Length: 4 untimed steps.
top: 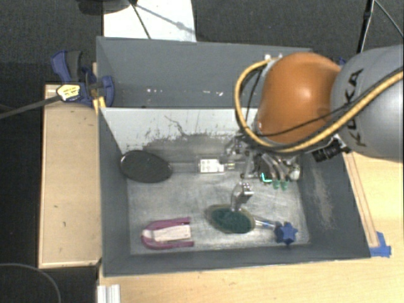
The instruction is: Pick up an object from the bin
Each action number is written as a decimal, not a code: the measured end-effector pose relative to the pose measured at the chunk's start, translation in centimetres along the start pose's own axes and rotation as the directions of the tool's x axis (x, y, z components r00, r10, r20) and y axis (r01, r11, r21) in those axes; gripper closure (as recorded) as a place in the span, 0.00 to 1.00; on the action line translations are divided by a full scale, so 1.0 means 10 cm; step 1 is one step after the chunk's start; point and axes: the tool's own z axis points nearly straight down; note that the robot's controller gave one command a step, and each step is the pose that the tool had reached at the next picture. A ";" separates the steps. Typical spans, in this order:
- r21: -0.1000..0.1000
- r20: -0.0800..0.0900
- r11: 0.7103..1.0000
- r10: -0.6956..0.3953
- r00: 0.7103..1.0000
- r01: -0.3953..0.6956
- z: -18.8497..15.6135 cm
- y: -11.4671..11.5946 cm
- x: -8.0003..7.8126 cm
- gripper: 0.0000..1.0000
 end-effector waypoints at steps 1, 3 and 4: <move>-0.004 0.018 0.995 0.102 0.995 -0.101 1.55 -0.35 0.43 0.00; -0.001 0.003 0.909 0.416 0.909 -0.416 1.26 -0.41 0.46 0.00; -0.006 0.007 0.834 0.552 0.834 -0.552 1.55 -0.41 0.44 0.00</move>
Offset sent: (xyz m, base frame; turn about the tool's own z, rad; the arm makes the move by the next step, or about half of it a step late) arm -0.0475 -0.0349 -0.1562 0.1059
